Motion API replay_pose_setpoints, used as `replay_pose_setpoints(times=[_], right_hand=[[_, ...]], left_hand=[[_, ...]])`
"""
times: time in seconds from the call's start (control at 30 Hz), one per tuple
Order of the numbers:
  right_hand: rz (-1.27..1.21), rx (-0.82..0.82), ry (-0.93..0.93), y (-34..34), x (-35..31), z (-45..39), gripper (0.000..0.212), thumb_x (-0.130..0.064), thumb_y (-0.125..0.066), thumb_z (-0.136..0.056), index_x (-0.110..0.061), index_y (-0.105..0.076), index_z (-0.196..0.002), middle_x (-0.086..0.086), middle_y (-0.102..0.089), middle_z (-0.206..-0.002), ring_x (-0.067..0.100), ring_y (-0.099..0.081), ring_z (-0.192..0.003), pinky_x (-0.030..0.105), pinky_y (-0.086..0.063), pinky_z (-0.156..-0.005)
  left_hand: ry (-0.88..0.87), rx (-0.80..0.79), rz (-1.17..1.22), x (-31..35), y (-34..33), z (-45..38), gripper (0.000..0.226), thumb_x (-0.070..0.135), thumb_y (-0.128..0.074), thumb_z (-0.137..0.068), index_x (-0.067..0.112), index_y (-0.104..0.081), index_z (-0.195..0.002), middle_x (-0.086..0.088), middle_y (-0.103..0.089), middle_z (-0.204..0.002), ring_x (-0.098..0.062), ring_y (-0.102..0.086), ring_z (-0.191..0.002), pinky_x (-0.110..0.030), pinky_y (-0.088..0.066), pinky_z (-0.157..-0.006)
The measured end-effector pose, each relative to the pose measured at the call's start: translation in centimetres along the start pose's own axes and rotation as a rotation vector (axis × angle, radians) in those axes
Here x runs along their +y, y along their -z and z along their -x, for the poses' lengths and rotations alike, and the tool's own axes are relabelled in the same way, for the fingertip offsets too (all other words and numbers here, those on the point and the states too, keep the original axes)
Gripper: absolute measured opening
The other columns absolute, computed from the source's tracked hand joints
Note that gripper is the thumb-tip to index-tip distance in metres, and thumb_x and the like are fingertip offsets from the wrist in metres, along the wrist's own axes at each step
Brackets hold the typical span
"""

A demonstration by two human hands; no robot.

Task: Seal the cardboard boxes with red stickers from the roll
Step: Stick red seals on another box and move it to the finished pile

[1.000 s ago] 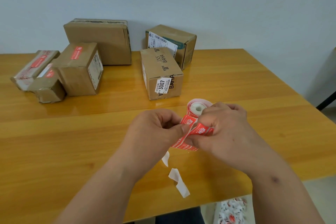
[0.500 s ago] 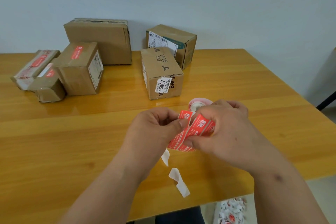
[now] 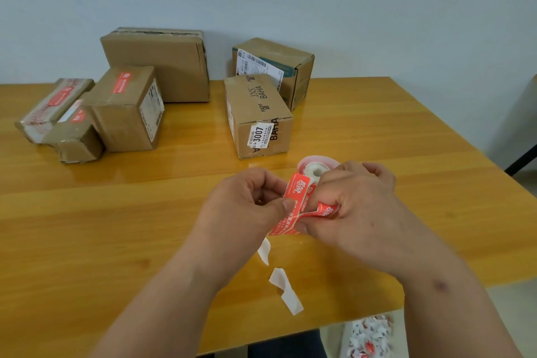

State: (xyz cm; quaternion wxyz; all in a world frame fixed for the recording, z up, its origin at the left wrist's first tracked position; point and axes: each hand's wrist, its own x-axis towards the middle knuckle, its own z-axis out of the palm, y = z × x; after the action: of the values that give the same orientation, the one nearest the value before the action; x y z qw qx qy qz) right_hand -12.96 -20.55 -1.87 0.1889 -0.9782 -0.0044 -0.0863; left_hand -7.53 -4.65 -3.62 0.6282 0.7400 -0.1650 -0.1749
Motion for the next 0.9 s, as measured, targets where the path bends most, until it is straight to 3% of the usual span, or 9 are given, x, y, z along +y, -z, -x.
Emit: replay_pose_setpoints(times=[0.13, 0.33, 0.63, 0.83, 0.9], right_hand=[[0.022, 0.037, -0.006, -0.1, -0.1, 0.0, 0.034, -0.062, -0.067, -0.07, -0.028, -0.071, -0.074, -0.014, -0.06, -0.078, 0.0, -0.041, -0.098, 0.041, -0.011, -0.106], [0.021, -0.028, -0.043, 0.2, -0.4, -0.2, 0.03, -0.065, -0.067, -0.066, -0.039, -0.073, -0.078, -0.016, -0.064, -0.079, -0.001, -0.039, -0.106, 0.044, -0.007, -0.11], [0.13, -0.055, -0.042, 0.0, -0.1, -0.2, 0.032, -0.054, -0.064, -0.078, -0.026, -0.063, -0.065, -0.012, -0.063, -0.079, 0.0, -0.037, -0.11, 0.043, -0.002, -0.111], [0.142, -0.046, -0.029, 0.2, -0.3, -0.2, 0.036, -0.053, -0.065, -0.078, -0.027, -0.054, -0.056, -0.012, -0.061, -0.077, -0.001, -0.038, -0.11, 0.043, -0.003, -0.111], [0.146, -0.041, -0.018, 0.2, -0.4, -0.2, 0.033, -0.056, -0.065, -0.077, -0.027, -0.062, -0.062, -0.013, -0.062, -0.076, -0.001, -0.038, -0.108, 0.043, -0.004, -0.111]], left_hand=[[0.022, 0.038, 0.074, -0.2, -0.3, -0.1, 0.007, 0.009, -0.072, -0.083, 0.015, -0.07, -0.088, -0.011, -0.073, -0.081, -0.034, -0.07, -0.08, -0.046, -0.057, -0.074], [-0.017, 0.056, 0.041, -0.1, -0.8, 0.1, 0.008, 0.01, -0.072, -0.084, 0.019, -0.072, -0.086, -0.003, -0.074, -0.078, -0.023, -0.071, -0.078, -0.038, -0.059, -0.071], [-0.011, -0.087, -0.124, 0.6, 0.0, 0.6, 0.018, 0.021, -0.076, -0.081, 0.028, -0.069, -0.097, 0.0, -0.074, -0.082, -0.022, -0.07, -0.082, -0.046, -0.056, -0.081], [-0.058, -0.075, -0.187, 0.8, -0.1, 0.7, 0.013, 0.021, -0.074, -0.082, 0.027, -0.069, -0.093, 0.003, -0.074, -0.08, -0.017, -0.069, -0.077, -0.037, -0.056, -0.072], [-0.055, -0.053, -0.178, 0.6, -0.1, 0.5, 0.012, 0.019, -0.072, -0.084, 0.027, -0.068, -0.092, 0.003, -0.074, -0.077, -0.018, -0.069, -0.075, -0.036, -0.055, -0.072]])
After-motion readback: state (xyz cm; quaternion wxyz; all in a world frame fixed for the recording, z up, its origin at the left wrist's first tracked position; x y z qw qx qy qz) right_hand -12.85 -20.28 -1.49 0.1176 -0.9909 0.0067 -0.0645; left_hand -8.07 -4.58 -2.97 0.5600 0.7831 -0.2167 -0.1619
